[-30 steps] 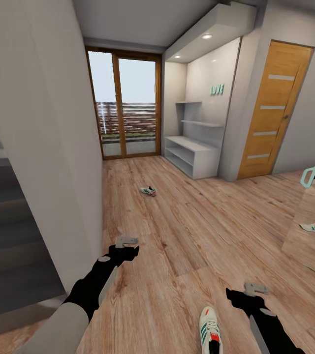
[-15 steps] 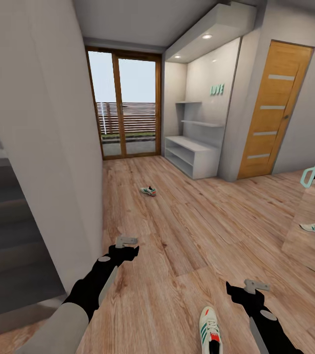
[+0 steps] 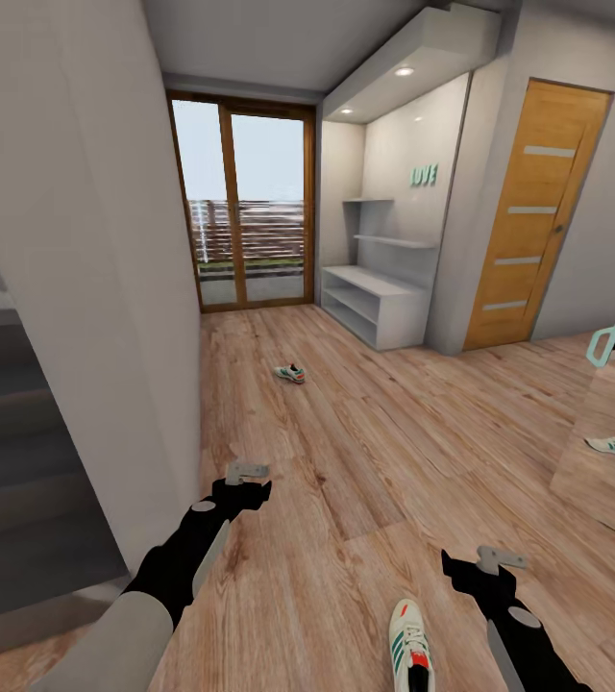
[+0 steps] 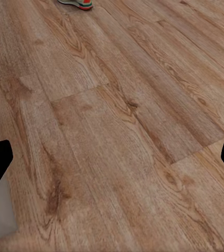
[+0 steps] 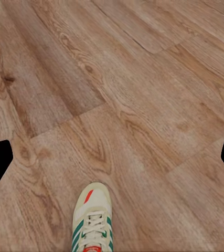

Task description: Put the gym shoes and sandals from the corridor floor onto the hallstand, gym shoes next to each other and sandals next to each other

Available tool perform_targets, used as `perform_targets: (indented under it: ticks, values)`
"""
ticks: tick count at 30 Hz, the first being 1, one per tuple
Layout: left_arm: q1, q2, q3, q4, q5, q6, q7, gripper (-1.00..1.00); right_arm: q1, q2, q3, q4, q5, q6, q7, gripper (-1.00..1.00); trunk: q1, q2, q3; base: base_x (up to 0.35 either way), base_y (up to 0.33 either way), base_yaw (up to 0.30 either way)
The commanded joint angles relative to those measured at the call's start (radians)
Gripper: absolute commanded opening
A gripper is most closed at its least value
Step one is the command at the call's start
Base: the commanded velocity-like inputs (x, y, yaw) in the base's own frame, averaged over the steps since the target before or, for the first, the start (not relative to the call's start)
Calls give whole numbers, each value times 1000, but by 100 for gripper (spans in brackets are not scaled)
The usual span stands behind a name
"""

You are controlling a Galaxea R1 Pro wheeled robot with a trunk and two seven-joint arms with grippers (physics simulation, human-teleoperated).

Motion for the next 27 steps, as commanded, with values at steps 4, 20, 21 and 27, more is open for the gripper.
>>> perform_targets:
  ticks: [4, 20, 21, 27]
  values:
    - [0, 0, -1, -2, 1, 5, -1, 100, 0, 0, 0, -1, -1, -20, 0, 100, 0, 0, -1, 0, 0, 0]
    - [0, 0, -1, -2, 1, 6, -1, 100, 0, 0, 0, -3, -5, -34, 0, 100, 42, -77, -54, 0, 0, 0]
    - [0, 0, -1, -2, 1, 5, -1, 100, 0, 0, 0, -3, -5, -34, 0, 100, 46, -84, -59, 0, 0, 0]
    - [0, 0, -1, -2, 1, 6, -1, 100, -1, 0, -1, -3, -8, -34, 1, 100, 69, -126, -87, 0, 0, 0]
